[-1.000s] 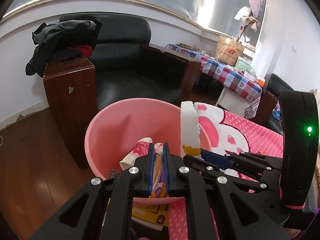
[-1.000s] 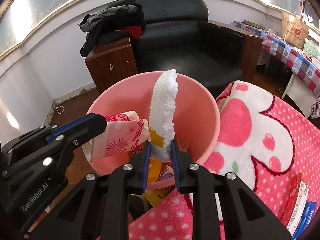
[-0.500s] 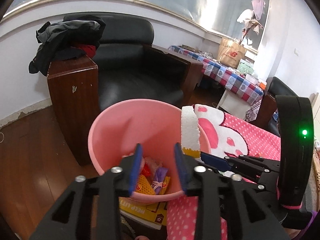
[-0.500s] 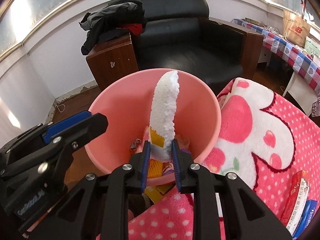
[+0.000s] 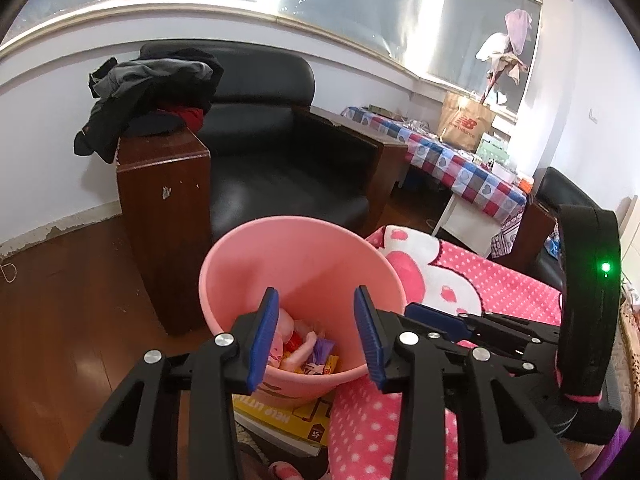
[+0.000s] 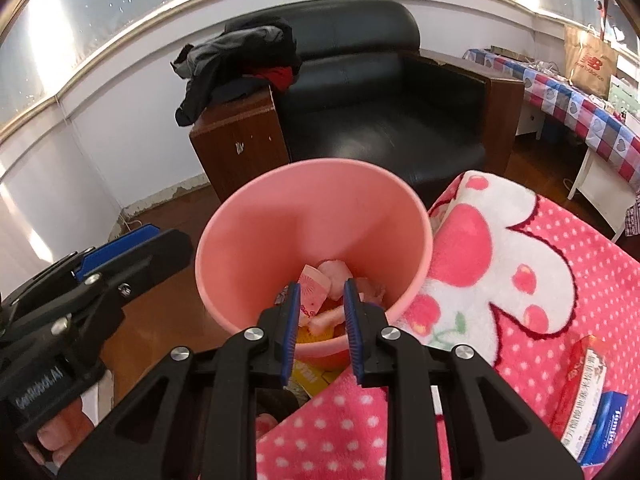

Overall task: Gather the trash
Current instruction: 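Move both grippers back over the medicine box and blue tissue pack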

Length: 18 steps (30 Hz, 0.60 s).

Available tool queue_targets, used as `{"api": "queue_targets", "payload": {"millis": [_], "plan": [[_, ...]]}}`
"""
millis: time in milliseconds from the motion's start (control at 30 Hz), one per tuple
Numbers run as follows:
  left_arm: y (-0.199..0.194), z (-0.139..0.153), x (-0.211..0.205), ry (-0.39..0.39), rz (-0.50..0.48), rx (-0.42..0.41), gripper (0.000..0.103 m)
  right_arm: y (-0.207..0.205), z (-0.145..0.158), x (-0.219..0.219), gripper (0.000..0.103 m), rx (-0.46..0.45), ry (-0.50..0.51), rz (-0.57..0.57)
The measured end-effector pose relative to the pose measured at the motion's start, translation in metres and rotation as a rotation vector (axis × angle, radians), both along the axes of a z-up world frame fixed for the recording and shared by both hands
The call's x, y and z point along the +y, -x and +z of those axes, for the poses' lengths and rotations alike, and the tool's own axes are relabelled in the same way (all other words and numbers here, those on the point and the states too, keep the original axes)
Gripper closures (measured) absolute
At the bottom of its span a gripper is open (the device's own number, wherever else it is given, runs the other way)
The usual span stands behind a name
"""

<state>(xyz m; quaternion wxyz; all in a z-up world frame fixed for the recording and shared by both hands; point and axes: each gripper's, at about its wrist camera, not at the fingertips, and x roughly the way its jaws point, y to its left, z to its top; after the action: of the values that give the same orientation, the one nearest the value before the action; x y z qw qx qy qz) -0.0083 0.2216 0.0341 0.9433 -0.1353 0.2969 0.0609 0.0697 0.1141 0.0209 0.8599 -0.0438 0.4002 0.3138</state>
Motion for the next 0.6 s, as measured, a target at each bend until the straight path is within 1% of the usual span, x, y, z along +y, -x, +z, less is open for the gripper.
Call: {"api": "queue_targets", "payload": {"millis": [200, 367, 600], "plan": [[0.014, 0.01, -0.006, -0.002, 0.008, -0.012, 0.065, 0.006, 0.012, -0.019, 0.08, -0.017, -0.037, -0.013], [0.023, 0.018, -0.017, -0.006, -0.005, -0.018, 0.065, 0.017, 0.021, -0.044, 0.08, -0.028, -0.074, -0.049], [0.028, 0.018, -0.044, -0.007, -0.062, -0.009, 0.065, 0.044, 0.014, -0.082, 0.08, -0.054, -0.047, -0.102]]}}
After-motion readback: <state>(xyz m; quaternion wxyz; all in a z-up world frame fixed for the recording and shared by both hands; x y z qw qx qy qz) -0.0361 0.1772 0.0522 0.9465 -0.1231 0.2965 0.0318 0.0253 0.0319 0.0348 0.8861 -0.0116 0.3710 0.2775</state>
